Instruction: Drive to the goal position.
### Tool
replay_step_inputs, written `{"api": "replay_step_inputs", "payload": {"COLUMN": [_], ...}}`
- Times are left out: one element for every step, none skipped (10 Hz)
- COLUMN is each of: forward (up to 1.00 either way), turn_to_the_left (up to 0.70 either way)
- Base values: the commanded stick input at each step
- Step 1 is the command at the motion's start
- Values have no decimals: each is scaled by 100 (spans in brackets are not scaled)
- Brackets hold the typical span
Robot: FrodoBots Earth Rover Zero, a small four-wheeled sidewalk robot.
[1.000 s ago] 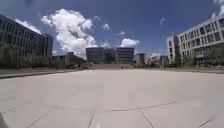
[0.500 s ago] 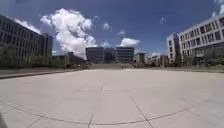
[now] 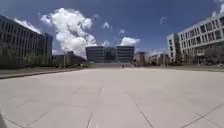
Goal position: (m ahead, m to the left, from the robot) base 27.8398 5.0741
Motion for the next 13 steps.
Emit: {"api": "replay_step_inputs", "payload": {"forward": [70,70,70,70,70,70,70,70,70,70,70,70,70], "turn_to_the_left": [0,0,0,0,0,0,0,0,0,0,0,0,0]}}
